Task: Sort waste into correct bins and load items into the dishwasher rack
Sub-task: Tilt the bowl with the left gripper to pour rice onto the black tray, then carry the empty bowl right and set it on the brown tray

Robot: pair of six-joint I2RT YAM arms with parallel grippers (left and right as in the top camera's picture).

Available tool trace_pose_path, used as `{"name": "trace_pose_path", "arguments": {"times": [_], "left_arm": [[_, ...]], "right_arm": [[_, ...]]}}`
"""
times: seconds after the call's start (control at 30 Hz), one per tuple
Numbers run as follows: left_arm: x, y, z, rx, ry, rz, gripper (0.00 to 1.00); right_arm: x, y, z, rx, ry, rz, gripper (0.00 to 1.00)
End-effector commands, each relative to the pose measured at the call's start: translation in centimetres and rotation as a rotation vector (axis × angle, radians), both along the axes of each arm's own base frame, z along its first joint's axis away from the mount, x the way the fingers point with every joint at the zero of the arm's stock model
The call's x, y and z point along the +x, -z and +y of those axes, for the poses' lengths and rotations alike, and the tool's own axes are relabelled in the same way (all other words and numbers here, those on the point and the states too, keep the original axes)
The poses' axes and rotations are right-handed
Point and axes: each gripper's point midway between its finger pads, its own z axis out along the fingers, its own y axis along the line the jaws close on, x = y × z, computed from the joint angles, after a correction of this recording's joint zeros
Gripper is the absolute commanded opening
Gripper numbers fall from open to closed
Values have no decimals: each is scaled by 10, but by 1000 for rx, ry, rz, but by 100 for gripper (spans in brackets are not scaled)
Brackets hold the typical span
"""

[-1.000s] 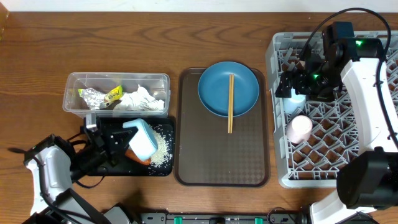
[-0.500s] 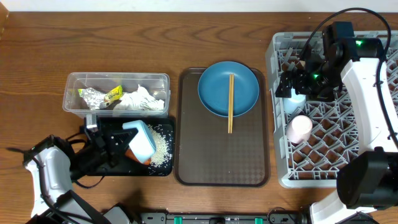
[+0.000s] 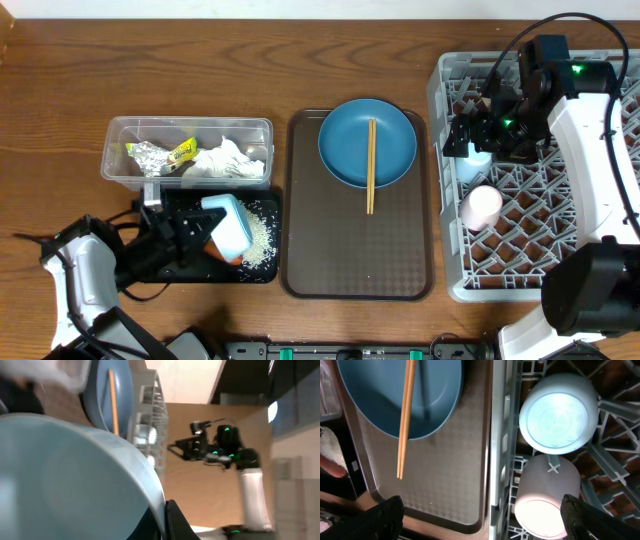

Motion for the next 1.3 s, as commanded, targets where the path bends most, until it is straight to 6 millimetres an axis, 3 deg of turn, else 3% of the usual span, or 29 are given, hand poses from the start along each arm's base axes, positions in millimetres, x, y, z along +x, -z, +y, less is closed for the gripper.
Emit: {"name": "trace_pose_path", "arguments": {"times": [0.0, 0.13, 0.37, 0.6, 0.83, 1.03, 1.27], "left_arm": [[-4, 8, -1, 50, 25, 33, 6], [-4, -1, -3, 76, 36, -4, 6], [-10, -36, -17, 252, 118, -113, 6], [-23, -44, -34, 561, 217, -98, 6], [-25, -51, -62, 719, 222, -147, 6], [-26, -42, -90, 827, 271, -146, 6], [-25, -9, -124, 996, 330, -106, 6]], "right_arm": [[3, -3, 2, 6, -8, -8, 99], [3, -3, 2, 6, -8, -8, 99], [3, -3, 2, 6, -8, -8, 99], [3, -3, 2, 6, -8, -8, 99], [3, -3, 2, 6, -8, -8, 99], [3, -3, 2, 6, -8, -8, 99], [3, -3, 2, 6, -8, -8, 99]]}}
